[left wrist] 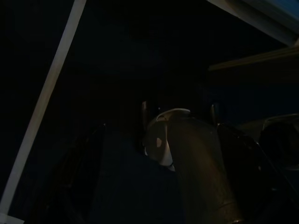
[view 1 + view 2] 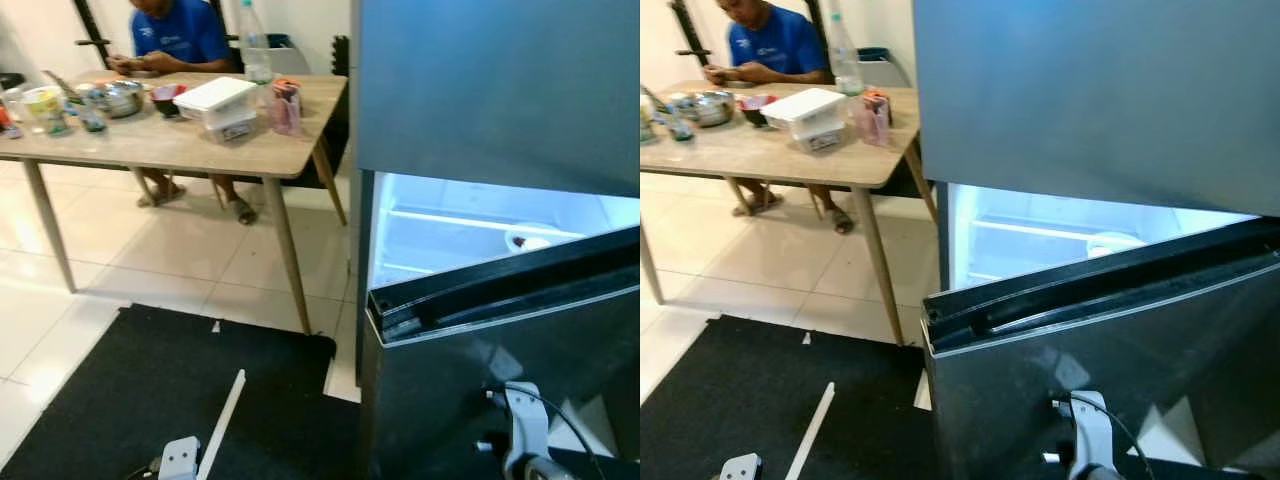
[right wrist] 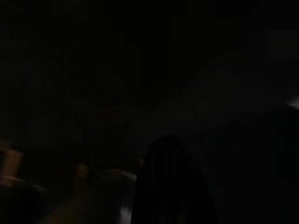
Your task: Restocking fridge
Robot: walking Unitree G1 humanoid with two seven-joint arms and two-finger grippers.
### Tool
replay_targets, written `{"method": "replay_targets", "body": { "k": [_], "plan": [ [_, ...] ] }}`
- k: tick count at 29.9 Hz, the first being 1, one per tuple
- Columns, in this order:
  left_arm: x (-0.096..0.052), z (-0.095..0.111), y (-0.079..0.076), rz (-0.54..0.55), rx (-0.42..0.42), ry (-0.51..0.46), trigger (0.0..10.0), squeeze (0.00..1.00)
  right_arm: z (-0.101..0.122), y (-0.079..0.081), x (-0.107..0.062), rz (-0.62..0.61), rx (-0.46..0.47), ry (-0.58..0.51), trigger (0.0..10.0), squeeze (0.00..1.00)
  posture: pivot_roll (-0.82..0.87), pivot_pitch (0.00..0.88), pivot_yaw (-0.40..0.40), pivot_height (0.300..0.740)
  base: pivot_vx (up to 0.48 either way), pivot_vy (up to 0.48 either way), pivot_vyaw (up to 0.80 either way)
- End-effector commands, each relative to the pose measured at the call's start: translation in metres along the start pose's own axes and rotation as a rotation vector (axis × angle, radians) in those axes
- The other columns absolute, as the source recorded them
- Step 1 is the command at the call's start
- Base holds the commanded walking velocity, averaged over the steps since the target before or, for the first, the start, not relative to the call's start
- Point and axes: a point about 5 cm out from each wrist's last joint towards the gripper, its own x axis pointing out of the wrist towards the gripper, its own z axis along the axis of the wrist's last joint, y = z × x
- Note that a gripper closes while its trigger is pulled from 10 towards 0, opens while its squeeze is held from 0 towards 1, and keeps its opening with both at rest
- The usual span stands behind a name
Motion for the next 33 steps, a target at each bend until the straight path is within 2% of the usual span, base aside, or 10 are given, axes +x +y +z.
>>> {"method": "replay_targets", "body": {
  "k": [1,3,11,15,19,24,27,29,32,33],
  "plan": [
    [-0.001,-0.001,0.003,0.009,-0.002,0.005,10.0,0.00,0.039,0.015,0.011,0.125,-0.044,-0.149,10.0,0.00,-0.06,0.005,0.038,0.740,0.000,0.000,0.00],
    [-0.001,-0.001,0.003,0.010,-0.004,0.005,10.0,0.00,0.053,0.020,0.014,0.166,-0.075,-0.188,10.0,0.00,-0.06,0.007,0.036,0.740,0.000,0.000,0.00],
    [-0.001,-0.001,0.003,0.008,-0.008,0.002,10.0,0.00,0.183,0.053,0.023,0.098,-0.243,-0.561,10.0,0.00,-0.05,0.006,0.035,0.740,0.000,0.000,0.00],
    [-0.001,-0.001,0.003,0.006,-0.010,0.001,10.0,0.00,0.193,0.063,0.024,0.145,-0.272,-0.581,10.0,0.00,-0.05,0.005,0.031,0.740,0.000,0.000,0.00],
    [-0.001,-0.002,0.002,0.004,-0.020,-0.001,10.0,0.00,0.164,0.060,0.029,0.164,-0.276,-0.477,10.0,0.00,-0.05,0.004,0.028,0.740,0.000,0.000,0.00],
    [-0.001,-0.002,0.000,0.001,-0.026,-0.003,10.0,0.00,0.060,0.048,0.031,0.150,-0.272,-0.115,10.0,0.00,-0.05,0.000,0.028,0.740,0.000,0.000,0.00],
    [0.000,-0.002,0.000,-0.001,-0.017,0.000,10.0,0.00,-0.008,0.034,0.015,0.055,-0.256,0.132,10.0,0.00,-0.05,0.000,0.030,0.740,0.000,0.000,0.00],
    [0.000,-0.002,0.000,-0.001,-0.017,0.000,10.0,0.00,-0.008,0.034,0.015,0.055,-0.256,0.132,10.0,0.00,-0.05,0.000,0.030,0.740,0.000,0.000,0.00],
    [-0.001,-0.002,0.000,-0.001,-0.008,0.003,10.0,0.00,-0.074,0.013,-0.017,-0.097,-0.135,0.348,10.0,0.00,-0.05,0.000,0.032,0.740,0.000,0.000,0.00],
    [-0.001,-0.002,0.000,-0.001,-0.008,0.003,10.0,0.00,-0.074,0.013,-0.017,-0.097,-0.135,0.348,10.0,0.00,-0.05,0.000,0.032,0.740,0.000,0.000,0.00]
  ]
}}
